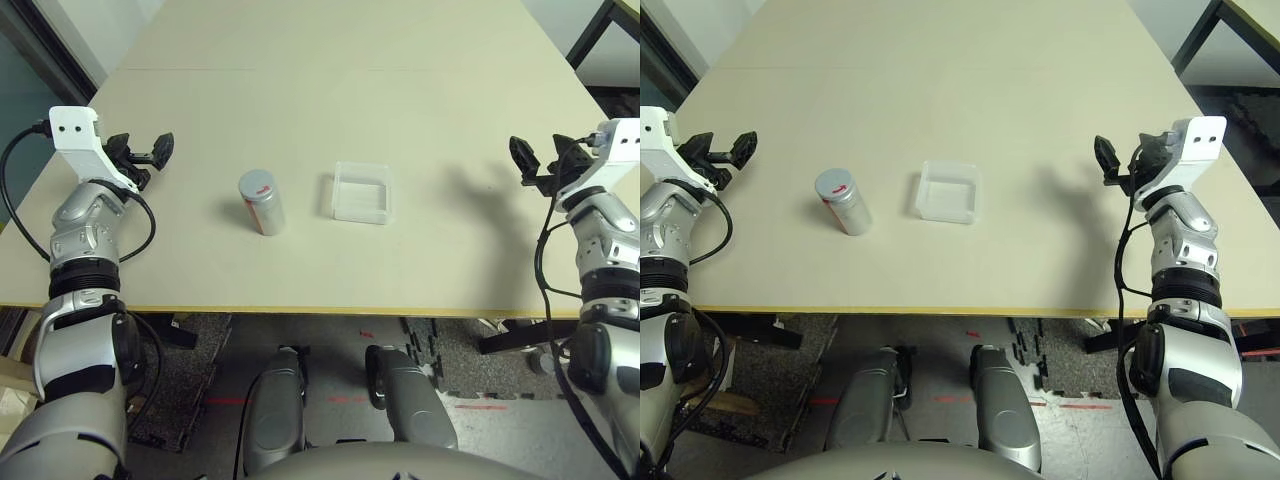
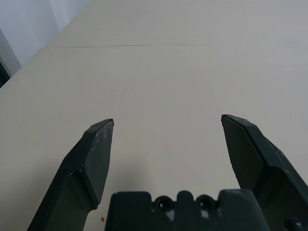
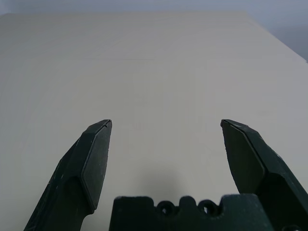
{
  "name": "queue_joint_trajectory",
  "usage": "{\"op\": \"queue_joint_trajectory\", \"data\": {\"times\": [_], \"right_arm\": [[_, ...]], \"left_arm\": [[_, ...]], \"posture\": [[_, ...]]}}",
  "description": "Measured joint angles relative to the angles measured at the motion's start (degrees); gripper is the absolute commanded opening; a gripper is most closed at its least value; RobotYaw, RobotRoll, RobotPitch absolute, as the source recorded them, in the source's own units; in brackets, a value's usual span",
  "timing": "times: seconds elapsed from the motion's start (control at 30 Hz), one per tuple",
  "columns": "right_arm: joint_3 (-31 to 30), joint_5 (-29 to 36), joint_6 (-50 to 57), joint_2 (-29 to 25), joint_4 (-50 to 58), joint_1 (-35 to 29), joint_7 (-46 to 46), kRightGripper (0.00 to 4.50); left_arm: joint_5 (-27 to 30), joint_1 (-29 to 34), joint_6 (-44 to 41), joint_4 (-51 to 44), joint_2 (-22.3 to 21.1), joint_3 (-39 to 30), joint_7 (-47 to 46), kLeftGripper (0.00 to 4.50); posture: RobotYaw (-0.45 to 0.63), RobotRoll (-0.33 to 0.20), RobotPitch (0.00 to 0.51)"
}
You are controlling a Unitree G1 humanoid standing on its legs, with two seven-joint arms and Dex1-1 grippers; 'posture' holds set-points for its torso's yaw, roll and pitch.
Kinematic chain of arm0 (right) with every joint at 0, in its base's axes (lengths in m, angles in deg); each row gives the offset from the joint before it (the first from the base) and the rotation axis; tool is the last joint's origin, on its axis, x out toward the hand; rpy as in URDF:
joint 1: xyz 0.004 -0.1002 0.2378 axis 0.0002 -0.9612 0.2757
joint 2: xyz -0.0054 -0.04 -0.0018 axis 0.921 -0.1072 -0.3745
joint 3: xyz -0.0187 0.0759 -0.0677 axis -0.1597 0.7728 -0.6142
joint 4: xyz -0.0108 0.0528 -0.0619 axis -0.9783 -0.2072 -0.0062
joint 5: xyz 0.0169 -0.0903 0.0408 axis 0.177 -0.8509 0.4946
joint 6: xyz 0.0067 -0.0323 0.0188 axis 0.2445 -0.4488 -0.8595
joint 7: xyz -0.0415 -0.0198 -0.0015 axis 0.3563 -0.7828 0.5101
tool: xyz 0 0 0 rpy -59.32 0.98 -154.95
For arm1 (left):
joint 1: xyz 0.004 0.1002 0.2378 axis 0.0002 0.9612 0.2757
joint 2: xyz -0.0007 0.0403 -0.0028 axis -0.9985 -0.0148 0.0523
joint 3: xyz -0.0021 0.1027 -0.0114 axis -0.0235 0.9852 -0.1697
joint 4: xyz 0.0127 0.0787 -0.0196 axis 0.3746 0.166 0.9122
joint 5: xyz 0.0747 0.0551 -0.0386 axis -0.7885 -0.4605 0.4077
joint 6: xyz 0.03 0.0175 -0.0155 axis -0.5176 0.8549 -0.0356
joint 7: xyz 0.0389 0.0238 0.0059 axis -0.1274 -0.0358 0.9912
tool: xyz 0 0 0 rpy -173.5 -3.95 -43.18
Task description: Pour the medicine from the bottle into the box.
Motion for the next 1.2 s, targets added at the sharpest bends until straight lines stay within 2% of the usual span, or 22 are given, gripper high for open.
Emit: {"op": "queue_joint_trajectory", "data": {"times": [0.4, 0.6, 0.9, 1.2], "right_arm": [[-0.88, -0.18, -0.11, 0.05, -1.38, 2.00, 0.40, 4.50], [-1.15, 0.19, -0.14, -0.17, -2.18, 2.61, 4.11, 4.50], [-5.28, 3.86, 6.35, -1.79, 4.89, 2.09, 24.06, 4.50], [-13.26, 7.04, 12.15, -2.02, 20.72, -5.32, 42.95, 4.50]], "left_arm": [[0.15, 1.04, -0.83, -2.43, 0.01, -0.23, 0.07, 4.48], [0.73, 1.81, -2.87, -5.58, 0.09, -0.21, 0.58, 4.48], [2.29, 4.78, -9.12, -13.70, 0.02, -0.03, 4.34, 4.48], [5.13, 10.87, -15.07, -23.51, -0.61, -0.17, 7.36, 4.48]], "posture": [[0.01, 0.000, 0.161], [0.01, 0.000, 0.156], [0.02, 0.000, 0.159], [0.04, 0.000, 0.153]]}}
